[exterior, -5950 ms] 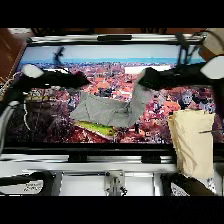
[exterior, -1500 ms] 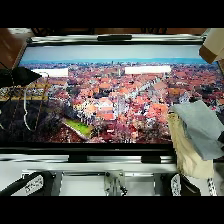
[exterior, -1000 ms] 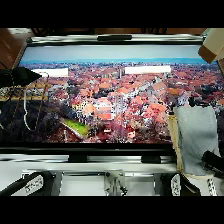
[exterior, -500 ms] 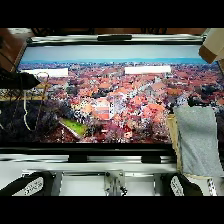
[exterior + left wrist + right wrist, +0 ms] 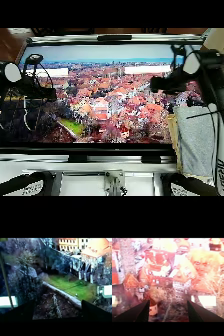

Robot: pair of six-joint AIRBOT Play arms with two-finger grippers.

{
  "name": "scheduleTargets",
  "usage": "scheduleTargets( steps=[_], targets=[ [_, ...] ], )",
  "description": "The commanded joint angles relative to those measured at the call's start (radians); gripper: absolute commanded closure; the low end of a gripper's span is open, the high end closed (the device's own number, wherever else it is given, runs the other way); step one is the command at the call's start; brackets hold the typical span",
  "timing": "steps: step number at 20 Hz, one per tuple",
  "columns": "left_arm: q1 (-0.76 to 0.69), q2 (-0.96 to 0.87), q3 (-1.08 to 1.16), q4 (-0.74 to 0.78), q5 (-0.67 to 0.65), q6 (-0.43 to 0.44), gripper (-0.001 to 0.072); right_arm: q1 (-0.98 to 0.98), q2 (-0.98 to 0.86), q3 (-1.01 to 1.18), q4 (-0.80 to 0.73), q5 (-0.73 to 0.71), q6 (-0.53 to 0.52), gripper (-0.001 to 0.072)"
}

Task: Fold the shirts.

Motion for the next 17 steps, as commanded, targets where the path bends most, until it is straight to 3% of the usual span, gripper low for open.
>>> scheduleTargets(
  steps=[1, 3, 17],
  targets=[
    [-0.019, -0.031, 0.002, -0.031, 0.013, -0.064, -0.0013, 0.048, -0.063, 0.012, 0.105, -0.013, 0.03, 0.0125],
    [-0.019, -0.032, 0.001, -0.034, 0.034, -0.07, -0.0013, 0.048, -0.06, 0.012, 0.111, -0.003, -0.018, 0.0125],
    [-0.018, -0.032, 0.001, -0.106, 0.061, -0.054, -0.0013, 0.048, -0.061, 0.012, 0.121, -0.015, -0.018, 0.0125]
  ],
)
